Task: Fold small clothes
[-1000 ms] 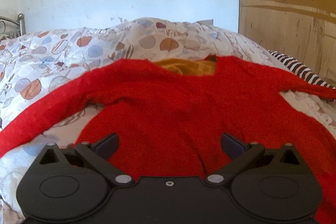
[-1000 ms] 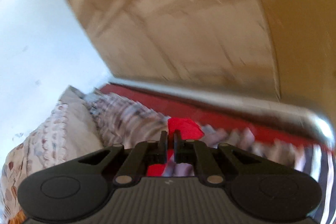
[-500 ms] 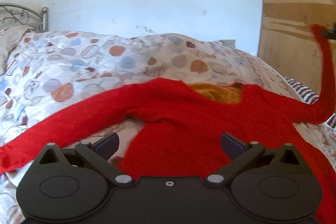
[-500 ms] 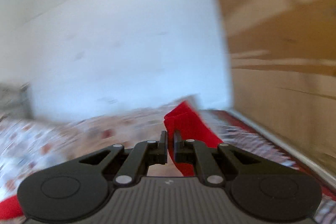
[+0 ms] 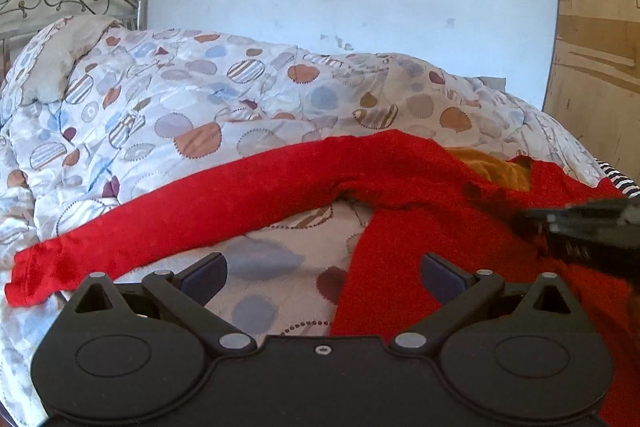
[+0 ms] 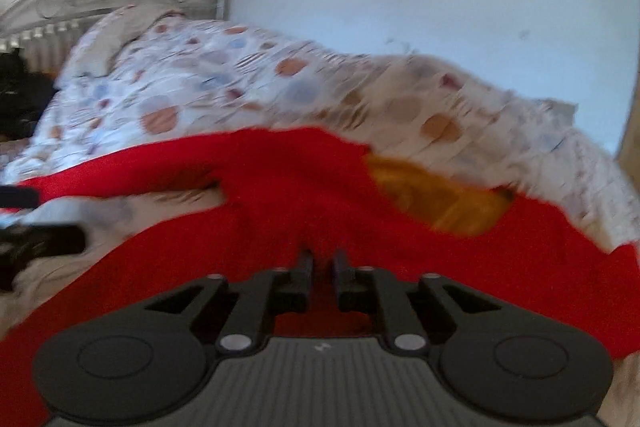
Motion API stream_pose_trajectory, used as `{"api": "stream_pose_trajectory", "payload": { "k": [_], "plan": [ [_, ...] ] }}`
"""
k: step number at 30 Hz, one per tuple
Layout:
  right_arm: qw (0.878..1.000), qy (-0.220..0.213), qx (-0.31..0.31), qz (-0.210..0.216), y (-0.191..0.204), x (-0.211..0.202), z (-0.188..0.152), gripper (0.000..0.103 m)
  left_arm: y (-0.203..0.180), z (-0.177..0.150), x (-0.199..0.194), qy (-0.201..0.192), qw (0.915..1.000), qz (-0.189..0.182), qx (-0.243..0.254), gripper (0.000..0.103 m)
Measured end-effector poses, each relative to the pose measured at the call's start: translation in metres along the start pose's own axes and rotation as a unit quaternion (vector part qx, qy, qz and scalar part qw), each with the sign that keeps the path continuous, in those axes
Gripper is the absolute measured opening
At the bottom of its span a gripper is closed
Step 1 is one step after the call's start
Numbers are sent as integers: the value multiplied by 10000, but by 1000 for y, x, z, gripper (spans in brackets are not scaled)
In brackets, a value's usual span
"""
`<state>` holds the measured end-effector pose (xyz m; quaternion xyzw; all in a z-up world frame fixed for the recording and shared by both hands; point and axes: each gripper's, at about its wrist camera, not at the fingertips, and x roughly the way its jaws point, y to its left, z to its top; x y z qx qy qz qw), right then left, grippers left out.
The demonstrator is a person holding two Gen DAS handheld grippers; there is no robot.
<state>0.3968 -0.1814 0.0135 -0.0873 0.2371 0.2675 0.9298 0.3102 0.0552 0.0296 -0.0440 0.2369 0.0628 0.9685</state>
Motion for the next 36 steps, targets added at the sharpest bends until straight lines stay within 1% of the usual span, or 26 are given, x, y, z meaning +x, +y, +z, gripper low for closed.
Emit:
{"api": "stream_pose_trajectory", "payload": {
  "k": [1,3,5,6,7,10,11,13,15,17,18,19,20,22,23,25,27,29,30,31,33,35,36],
  "plan": [
    [10000,-40,-16,6,-3,-12,-4,58,-2,-1,2,16,10000,-13,-4,102],
    [9997,-184,-92,-109,-18,-38,-11,67,-6,0,4,-30,10000,-82,-26,102],
    [9987,-288,-108,-416,-36,-60,-18,78,-12,1,7,-93,9998,-167,-67,102],
    [9977,-313,-74,-593,-46,-63,-17,88,-16,3,9,-135,9996,-228,-97,102],
    [9961,-364,-16,-809,-58,-73,-20,93,-22,5,12,-181,9993,-316,-129,102],
    [9879,-362,167,-1500,-97,-97,-41,97,-42,12,28,-286,9973,-654,-198,102],
    [9824,-318,261,-1823,-110,-102,-50,98,-51,15,36,-334,9962,-782,-204,102],
    [9738,-199,371,-2237,-128,-105,-67,99,-69,19,52,-423,9946,-926,-200,102],
    [9669,-54,415,-2518,-144,-103,-82,99,-87,23,75,-471,9939,-976,-182,102],
    [9640,46,377,-2633,-155,-95,-91,99,-100,24,95,-426,9946,-939,-99,103],
    [9640,79,318,-2640,-160,-88,-92,96,-105,23,105,-382,9953,-882,-86,102],
    [9642,85,250,-2640,-165,-81,-92,91,-107,21,114,-330,9962,-794,-144,102],
    [9636,92,183,-2664,-169,-76,-91,87,-108,17,121,-249,9969,-720,-221,102],
    [9641,122,18,-2651,-173,-56,-86,77,-104,9,132,-39,9976,-579,-389,102],
    [9644,133,-139,-2637,-174,-47,-83,72,-101,4,134,-34,9971,-585,-477,102],
    [9630,56,-387,-2666,-173,-36,-76,32,-95,-3,132,-160,9959,-664,-601,102],
    [9639,45,-458,-2623,-171,-35,-72,18,-95,-3,132,-171,9958,-667,-601,103],
    [9614,-12,-254,-2739,-170,-45,-73,13,-97,-4,131,-146,9966,-632,-516,103],
    [9610,5,106,-2765,-175,-52,-75,12,-99,-5,132,-119,9971,-606,-448,103],
    [9614,45,618,-2680,-183,-60,-81,12,-102,-5,132,-93,9976,-576,-368,103],
    [9594,283,1189,-2543,-196,-60,-93,11,-108,-6,134,-55,9985,-503,-189,103],
    [9584,310,1426,-2455,-201,-59,-101,11,-113,-7,134,-37,9991,-421,-10,103],
    [9581,312,1413,-2474,-201,-57,-102,11,-115,-7,134,-41,9992,-390,41,103]
  ]
}}
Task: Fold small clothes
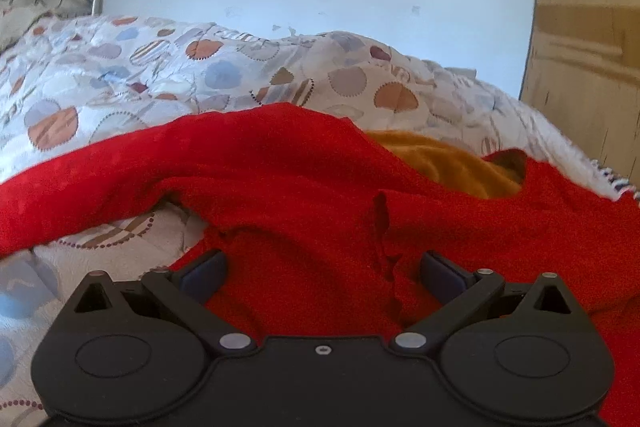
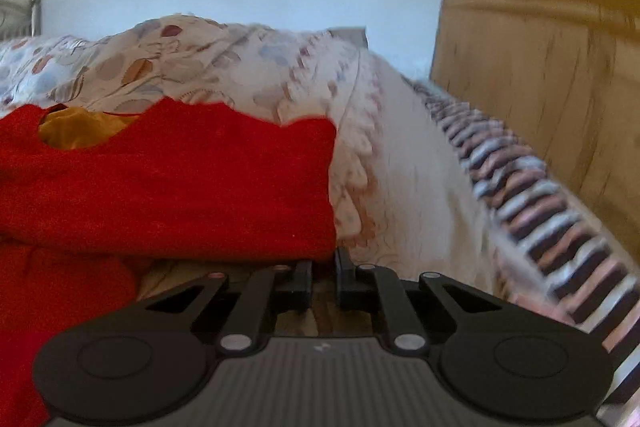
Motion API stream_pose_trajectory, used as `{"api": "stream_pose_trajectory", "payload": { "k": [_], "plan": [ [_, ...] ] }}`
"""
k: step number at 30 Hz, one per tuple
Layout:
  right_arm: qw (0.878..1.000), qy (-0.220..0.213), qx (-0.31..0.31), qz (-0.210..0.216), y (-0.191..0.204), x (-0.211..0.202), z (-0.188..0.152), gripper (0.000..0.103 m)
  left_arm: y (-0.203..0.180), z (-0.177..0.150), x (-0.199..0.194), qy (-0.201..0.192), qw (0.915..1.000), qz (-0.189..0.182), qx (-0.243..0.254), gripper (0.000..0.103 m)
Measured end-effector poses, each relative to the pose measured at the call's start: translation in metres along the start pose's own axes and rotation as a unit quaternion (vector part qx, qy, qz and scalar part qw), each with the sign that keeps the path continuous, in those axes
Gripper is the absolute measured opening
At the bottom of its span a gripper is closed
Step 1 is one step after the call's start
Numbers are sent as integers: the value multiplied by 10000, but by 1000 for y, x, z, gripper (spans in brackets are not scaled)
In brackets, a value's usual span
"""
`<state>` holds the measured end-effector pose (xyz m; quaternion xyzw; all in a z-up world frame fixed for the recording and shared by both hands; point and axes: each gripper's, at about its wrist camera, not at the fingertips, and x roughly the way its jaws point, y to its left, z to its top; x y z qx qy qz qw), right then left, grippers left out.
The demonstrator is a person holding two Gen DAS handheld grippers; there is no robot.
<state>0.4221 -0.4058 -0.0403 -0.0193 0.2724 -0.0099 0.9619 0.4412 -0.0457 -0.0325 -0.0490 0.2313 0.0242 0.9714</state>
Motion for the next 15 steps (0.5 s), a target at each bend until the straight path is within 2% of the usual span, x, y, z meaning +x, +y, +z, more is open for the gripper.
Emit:
{"api": "stream_pose_trajectory", "payload": {
  "k": [3,5,6,7,8,9,10,12,15],
  "plan": [
    [10000,-76,-61,19,2,-4,-2,15,2,-1,-1,-6,10000,-24,-43,103],
    [9998,-146,77,-71,-4,-16,-3,32,4,-1,-1,-15,9999,-60,-99,103],
    [9995,-219,153,-149,-7,-24,-4,51,5,-1,-1,-23,9999,-71,-120,103],
    [9991,-309,225,-191,-10,-32,-5,60,5,-2,-1,-29,9999,-83,-135,103],
    [9984,-429,306,-216,-14,-40,-5,60,5,-2,-1,-31,9998,-90,-145,103],
    [9976,-521,357,-280,-15,-47,-5,66,5,-2,-1,-35,9998,-96,-154,103],
    [9963,-654,394,-387,-16,-52,-2,80,5,-2,-1,-37,9998,-99,-158,103],
    [9942,-933,337,-424,-14,-53,6,97,6,-2,-2,-42,9998,-104,-166,103],
    [9939,-1055,159,-270,-5,-34,26,101,7,-3,-2,-51,9997,-118,-184,103]
  ]
}}
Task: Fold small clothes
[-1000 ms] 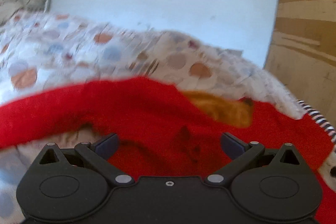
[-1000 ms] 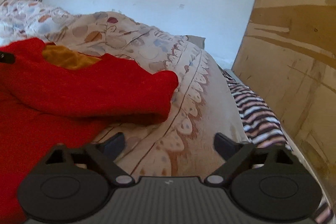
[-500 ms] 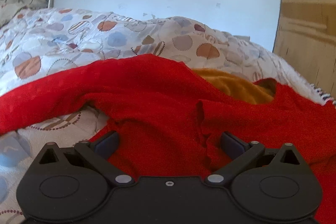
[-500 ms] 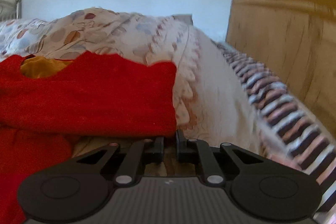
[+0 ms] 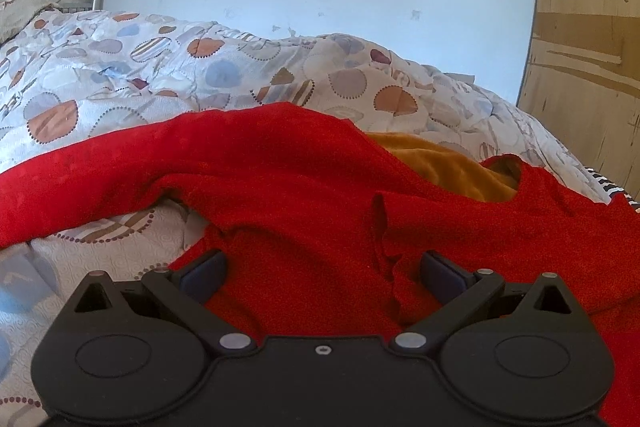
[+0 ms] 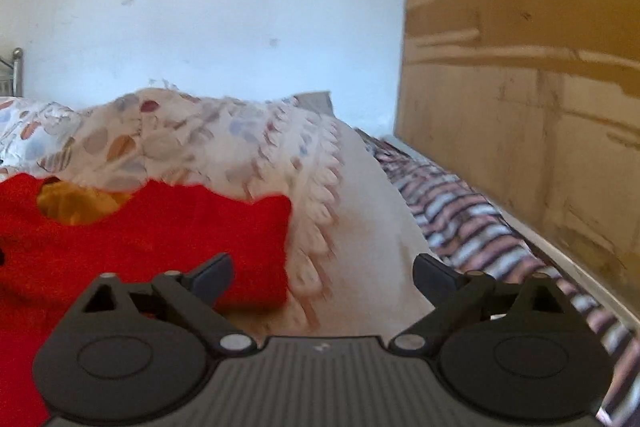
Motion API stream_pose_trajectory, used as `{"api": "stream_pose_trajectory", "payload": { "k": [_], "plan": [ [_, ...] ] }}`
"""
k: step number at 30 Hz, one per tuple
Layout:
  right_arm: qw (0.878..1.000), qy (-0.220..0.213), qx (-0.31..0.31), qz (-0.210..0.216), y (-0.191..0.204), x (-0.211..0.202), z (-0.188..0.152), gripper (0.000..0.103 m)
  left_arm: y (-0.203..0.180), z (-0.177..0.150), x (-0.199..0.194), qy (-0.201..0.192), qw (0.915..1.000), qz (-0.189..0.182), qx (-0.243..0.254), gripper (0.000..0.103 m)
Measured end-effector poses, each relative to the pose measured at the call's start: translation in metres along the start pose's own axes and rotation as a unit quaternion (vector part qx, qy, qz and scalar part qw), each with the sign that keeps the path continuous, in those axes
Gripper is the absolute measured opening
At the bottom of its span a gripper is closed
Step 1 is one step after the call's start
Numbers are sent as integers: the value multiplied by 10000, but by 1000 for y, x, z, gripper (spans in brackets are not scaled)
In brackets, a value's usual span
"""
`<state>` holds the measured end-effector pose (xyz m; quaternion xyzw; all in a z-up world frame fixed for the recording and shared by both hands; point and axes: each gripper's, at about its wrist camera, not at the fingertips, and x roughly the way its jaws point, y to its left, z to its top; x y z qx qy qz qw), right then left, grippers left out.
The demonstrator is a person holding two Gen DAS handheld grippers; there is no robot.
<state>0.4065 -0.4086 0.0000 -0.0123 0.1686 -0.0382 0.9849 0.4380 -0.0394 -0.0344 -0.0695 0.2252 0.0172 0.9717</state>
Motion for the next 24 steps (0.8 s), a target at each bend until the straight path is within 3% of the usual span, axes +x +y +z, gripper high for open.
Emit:
{"api": "stream_pose_trajectory", "payload": {
  "k": [4,6,8,10,17,20,24],
  "plan": [
    [9989,134,-423,-116,17,46,10,102,1,0,0,-15,10000,-25,-39,103],
    [9967,401,-510,-493,15,70,9,102,3,-1,-1,-36,9999,-58,-79,103],
    [9940,763,-184,-755,0,86,1,102,5,-1,-2,-62,9998,-112,-146,103],
    [9935,860,491,-569,-19,91,-9,102,8,-1,-2,-79,9996,-159,-210,103],
    [9937,758,753,-325,-26,92,-13,103,8,-2,-2,-75,9995,-171,-241,103],
    [9927,520,1078,-177,-34,71,-14,103,9,-2,-2,-90,9995,-174,-260,103],
    [9914,334,1196,-422,-33,29,-5,103,17,2,-16,-233,9984,-149,-499,103]
  ]
}}
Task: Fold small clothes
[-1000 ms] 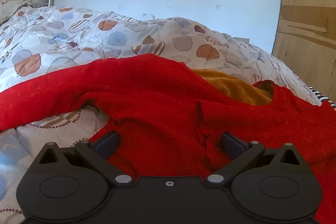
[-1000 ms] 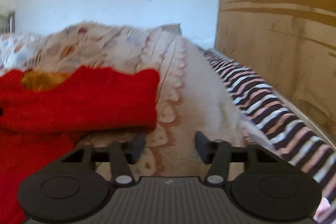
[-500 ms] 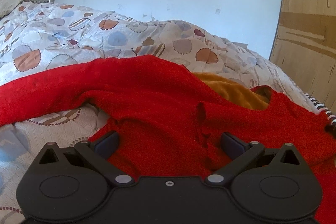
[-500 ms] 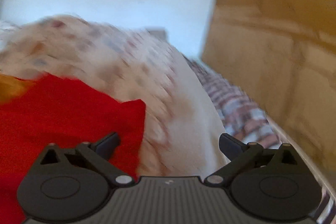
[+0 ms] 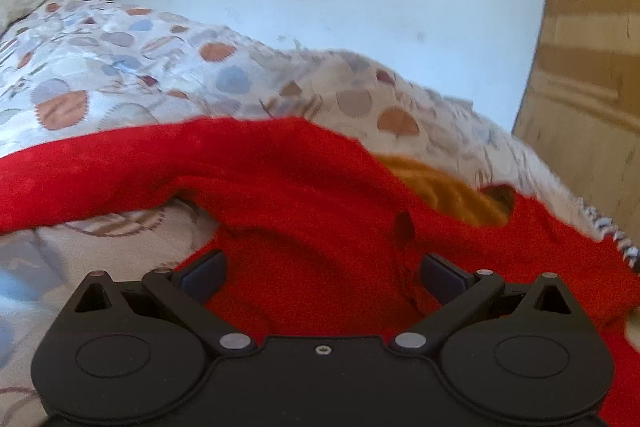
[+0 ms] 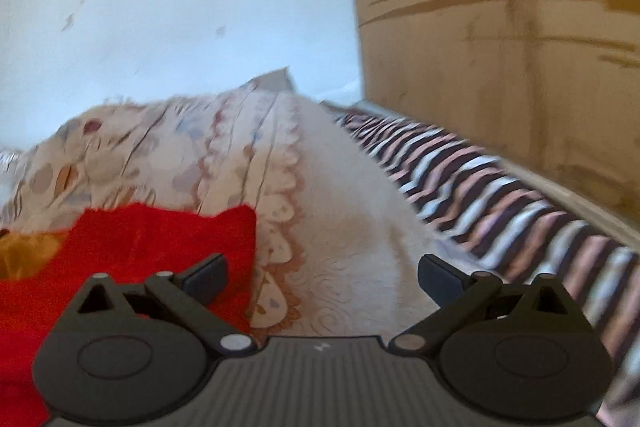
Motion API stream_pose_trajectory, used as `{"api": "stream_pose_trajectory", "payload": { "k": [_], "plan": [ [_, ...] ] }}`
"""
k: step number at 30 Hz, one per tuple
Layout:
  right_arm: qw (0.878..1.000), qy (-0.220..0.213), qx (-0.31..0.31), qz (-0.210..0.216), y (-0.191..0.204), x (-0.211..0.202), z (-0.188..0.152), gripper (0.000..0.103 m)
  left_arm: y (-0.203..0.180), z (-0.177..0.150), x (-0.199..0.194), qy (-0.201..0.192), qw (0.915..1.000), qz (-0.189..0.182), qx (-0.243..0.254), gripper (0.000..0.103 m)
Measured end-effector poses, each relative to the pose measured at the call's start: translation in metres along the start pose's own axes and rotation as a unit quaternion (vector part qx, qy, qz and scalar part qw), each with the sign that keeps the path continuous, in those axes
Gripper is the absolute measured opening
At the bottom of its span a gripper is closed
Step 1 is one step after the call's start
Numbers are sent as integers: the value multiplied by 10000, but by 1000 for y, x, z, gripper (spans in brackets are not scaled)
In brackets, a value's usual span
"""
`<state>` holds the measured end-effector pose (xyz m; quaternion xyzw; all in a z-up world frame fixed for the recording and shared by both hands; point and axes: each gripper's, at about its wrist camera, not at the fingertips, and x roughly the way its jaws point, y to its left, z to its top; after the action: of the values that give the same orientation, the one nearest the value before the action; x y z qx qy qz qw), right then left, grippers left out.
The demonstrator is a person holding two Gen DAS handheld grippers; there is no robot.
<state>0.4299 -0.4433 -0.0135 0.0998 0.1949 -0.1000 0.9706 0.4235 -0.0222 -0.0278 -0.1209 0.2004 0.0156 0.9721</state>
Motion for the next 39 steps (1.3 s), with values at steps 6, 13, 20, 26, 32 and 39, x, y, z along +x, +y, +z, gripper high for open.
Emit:
{"api": "stream_pose_trajectory", "payload": {
  "k": [6,13,20,26,32,39],
  "plan": [
    [9954,232,-439,822,33,-69,-3,103,36,12,-60,102,9985,34,-534,103],
    [9759,270,-1007,1919,88,-146,-40,103,140,3,-122,493,9911,741,-993,103],
    [9679,433,-1545,1936,141,-186,-106,103,230,-15,-159,514,9796,1039,-1639,103],
    [9619,-80,-2361,1375,164,-203,-150,103,284,-14,-157,77,9631,943,-2518,102],
    [9607,-127,-2415,1362,163,-205,-159,103,308,-5,-142,-352,9335,1412,-3278,100],
    [9602,-198,-2451,1326,163,-203,-161,103,314,-6,-145,-1247,8887,2619,-3552,31]
  ]
}}
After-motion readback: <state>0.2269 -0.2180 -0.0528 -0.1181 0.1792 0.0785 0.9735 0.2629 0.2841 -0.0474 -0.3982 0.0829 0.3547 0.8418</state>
